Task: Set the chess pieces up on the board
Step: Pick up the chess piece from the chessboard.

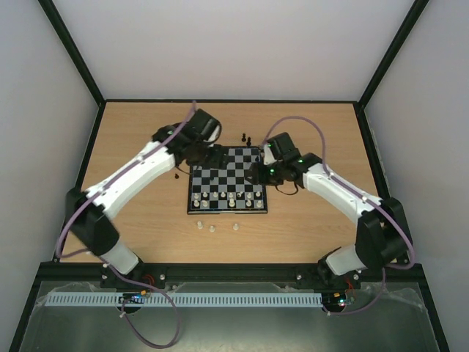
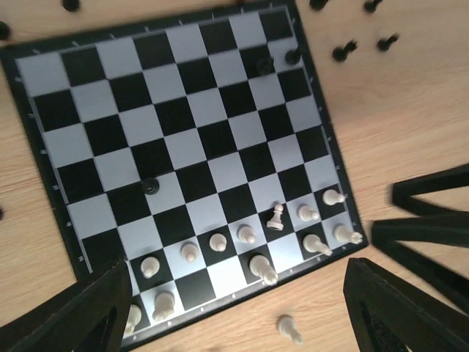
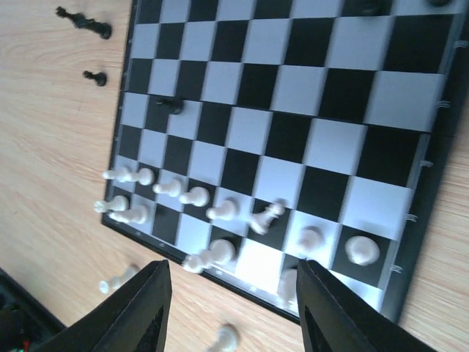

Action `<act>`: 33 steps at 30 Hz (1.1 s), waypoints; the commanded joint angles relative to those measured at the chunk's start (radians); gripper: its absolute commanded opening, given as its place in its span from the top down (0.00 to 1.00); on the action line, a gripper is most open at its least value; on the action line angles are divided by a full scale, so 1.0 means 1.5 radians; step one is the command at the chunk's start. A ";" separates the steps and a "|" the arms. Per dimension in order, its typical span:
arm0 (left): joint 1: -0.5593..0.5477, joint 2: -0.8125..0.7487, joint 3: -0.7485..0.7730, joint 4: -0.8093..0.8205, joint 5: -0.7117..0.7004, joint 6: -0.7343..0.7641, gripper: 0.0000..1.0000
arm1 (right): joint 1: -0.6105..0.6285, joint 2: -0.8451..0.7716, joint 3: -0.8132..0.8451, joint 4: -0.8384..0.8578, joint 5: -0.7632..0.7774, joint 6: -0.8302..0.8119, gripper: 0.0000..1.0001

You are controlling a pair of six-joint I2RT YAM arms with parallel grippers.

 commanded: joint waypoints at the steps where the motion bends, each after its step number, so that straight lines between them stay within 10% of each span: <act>1: 0.018 -0.114 -0.076 0.056 -0.001 -0.005 0.16 | 0.047 0.065 0.072 -0.056 0.000 0.007 0.55; 33: 0.070 -0.265 -0.333 0.270 0.203 0.013 0.09 | 0.147 0.338 0.364 -0.351 0.247 0.073 0.67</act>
